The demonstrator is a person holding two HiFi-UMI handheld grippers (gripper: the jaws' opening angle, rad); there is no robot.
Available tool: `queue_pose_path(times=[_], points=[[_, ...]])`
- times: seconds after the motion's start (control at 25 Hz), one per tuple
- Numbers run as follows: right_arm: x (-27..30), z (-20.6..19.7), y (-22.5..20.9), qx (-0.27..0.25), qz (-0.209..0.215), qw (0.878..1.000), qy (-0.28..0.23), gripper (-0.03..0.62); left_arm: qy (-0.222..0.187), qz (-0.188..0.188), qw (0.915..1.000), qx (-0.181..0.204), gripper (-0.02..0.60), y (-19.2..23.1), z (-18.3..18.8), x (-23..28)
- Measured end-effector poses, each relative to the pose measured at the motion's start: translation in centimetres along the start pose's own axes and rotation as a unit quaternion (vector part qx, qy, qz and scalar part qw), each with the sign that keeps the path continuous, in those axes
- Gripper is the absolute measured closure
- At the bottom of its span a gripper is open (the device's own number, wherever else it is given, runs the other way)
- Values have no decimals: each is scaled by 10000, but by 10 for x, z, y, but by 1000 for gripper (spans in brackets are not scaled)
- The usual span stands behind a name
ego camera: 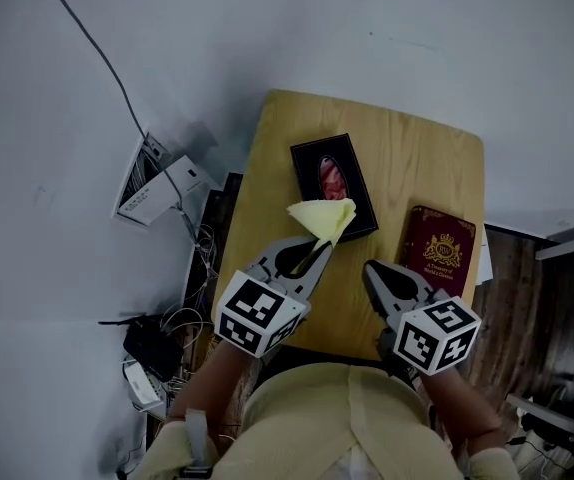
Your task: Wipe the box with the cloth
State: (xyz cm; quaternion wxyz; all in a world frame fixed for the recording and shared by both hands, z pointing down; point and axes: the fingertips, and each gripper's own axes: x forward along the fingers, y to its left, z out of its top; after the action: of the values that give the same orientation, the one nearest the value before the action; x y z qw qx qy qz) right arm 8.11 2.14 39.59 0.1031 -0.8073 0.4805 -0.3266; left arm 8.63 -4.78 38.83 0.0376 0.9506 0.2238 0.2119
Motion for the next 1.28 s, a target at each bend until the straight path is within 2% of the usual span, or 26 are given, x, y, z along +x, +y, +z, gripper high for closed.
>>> queue_pose_path(times=[0.16,0.36,0.56,0.72,0.96,1.28], points=[[-5,14,-9,-42,18,10000,-73,563,36,51,9998,180,552,3,11,12],[-1,30,-16,-30,17,9998,-191,565,65,314,9985,435,552,26,26,19],[8,28,-16,14,178,9998,-75,563,370,502,9923,1067,552,50,38,31],[14,27,-21,41,212,9998,24,565,500,547,9905,1161,552,69,48,42],[23,34,-27,0,139,9999,36,565,1021,573,9767,1800,552,92,40,63],[31,14,-32,255,82,9994,232,563,1572,333,9627,2178,552,124,41,91]])
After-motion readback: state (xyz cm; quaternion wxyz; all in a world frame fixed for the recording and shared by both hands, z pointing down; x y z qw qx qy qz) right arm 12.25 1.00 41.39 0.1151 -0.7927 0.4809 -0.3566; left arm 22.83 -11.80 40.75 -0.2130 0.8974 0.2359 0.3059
